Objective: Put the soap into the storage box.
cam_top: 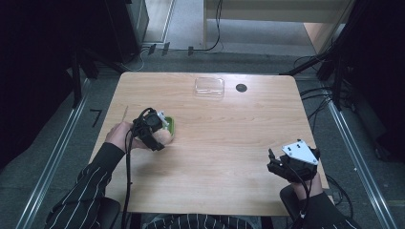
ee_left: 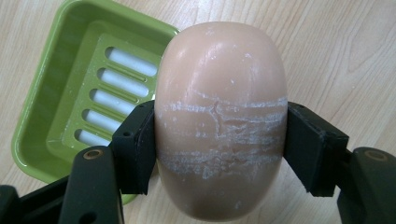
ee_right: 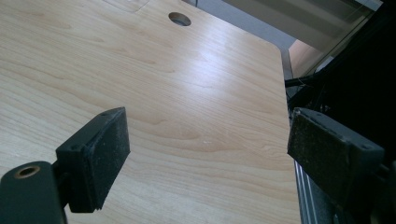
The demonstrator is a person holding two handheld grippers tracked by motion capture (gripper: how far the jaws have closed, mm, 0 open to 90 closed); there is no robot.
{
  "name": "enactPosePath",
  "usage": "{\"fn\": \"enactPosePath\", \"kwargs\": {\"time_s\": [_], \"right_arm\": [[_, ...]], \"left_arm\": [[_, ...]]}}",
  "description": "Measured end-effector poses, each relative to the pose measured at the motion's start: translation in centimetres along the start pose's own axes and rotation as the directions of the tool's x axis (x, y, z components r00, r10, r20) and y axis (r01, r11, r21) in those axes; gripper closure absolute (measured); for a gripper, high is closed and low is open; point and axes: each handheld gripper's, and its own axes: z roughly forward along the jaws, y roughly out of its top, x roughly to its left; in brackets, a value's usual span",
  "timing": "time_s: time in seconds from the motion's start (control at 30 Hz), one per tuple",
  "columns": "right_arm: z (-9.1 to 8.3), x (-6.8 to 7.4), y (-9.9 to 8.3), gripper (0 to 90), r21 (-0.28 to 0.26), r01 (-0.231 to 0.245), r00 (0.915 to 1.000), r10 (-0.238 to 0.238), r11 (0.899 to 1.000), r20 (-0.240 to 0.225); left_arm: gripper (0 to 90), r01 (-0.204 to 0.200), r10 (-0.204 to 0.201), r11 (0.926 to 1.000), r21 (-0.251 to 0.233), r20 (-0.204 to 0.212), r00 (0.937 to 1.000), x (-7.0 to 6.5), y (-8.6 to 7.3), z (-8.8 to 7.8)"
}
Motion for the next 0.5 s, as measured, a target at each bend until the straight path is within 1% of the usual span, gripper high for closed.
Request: {"fn": "enactPosePath", "kwargs": {"time_s": [0.13,0.23,0.33,0.37,0.5], "right_arm": [[-0.02,0.0,0.0,13.8,0.001,0.0,1.0,0.0,1.0,0.001],[-0.04,0.0,0.0,13.8,0.0,0.0,1.0,0.0,1.0,0.001],[-0.03,-0.01,-0.01,13.8,0.0,-0.002,1.0,0.002,1.0,0.001],[-0.03,0.0,0.0,13.8,0.001,0.0,1.0,0.0,1.0,0.001],[-0.03,0.0,0.0,13.8,0.001,-0.002,1.0,0.002,1.0,0.0]], "left_arm": [[33.5,-0.001,0.001,1.0,0.0,-0.002,1.0,0.14,0.1,-0.02],[33.5,-0.011,0.011,0.9999,-0.003,-0.006,0.9999,0.37,0.16,-0.08],[33.5,-0.009,0.009,1.0,-0.004,-0.007,0.9999,0.49,0.2,-0.16],[33.5,-0.014,0.014,0.9999,-0.009,-0.009,0.9999,0.67,0.27,-0.27],[33.6,-0.01,0.009,0.9999,-0.014,-0.013,0.9999,0.84,0.39,-0.28]]}}
